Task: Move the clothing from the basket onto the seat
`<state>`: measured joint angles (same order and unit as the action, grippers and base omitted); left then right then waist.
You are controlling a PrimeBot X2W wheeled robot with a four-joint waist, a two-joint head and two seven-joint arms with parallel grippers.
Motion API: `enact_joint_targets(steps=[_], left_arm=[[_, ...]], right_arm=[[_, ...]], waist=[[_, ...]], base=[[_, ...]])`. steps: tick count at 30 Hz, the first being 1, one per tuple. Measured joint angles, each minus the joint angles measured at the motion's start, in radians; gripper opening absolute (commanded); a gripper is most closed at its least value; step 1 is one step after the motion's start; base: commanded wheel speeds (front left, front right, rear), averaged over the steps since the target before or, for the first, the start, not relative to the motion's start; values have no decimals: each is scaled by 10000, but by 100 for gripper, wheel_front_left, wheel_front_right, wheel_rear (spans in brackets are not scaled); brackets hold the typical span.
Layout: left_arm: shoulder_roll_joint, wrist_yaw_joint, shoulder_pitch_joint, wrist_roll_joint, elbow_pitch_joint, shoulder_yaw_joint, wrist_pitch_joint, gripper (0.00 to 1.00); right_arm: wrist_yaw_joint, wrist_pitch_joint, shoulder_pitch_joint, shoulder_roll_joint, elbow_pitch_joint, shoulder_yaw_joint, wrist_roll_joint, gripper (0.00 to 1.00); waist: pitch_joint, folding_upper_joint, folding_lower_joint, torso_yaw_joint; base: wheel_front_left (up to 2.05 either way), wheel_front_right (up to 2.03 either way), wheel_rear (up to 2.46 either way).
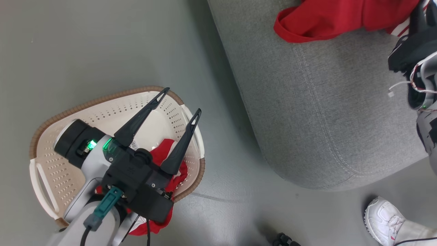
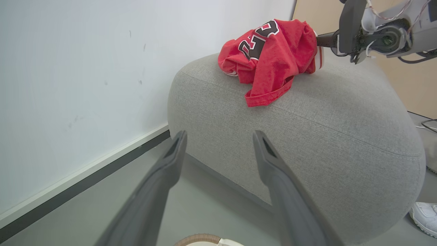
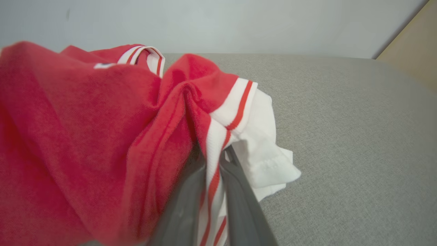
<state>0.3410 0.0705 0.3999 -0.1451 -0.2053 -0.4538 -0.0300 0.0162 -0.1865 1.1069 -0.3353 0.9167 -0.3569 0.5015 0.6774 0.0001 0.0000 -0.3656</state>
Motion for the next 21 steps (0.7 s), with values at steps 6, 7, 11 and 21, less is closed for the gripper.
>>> enact_joint_targets(steps=[6,7,11,21], left_arm=[[-38,-15,-179,-48,372,56,-213,100],[-65,-15,-215,-84,460,42,-272,100],[-182,-90,-424,-224,842,15,-477,100],[-711,-274,-834,-566,1661,35,-1078,100]], right_arm=[[-313,-303,-331,56,282,2,15,100],[-370,-353,-430,56,313,15,35,100],[-604,-474,-1034,90,345,33,159,100],[-694,-629,-2048,36,-261,-209,-163,100]], waist=[[-255,0,0,-107],[-322,0,0,-117],[-665,0,0,-142],[-1848,-3,-1,-49]], base=[[0,0,0],[0,0,0],[0,0,0],[0,0,0]])
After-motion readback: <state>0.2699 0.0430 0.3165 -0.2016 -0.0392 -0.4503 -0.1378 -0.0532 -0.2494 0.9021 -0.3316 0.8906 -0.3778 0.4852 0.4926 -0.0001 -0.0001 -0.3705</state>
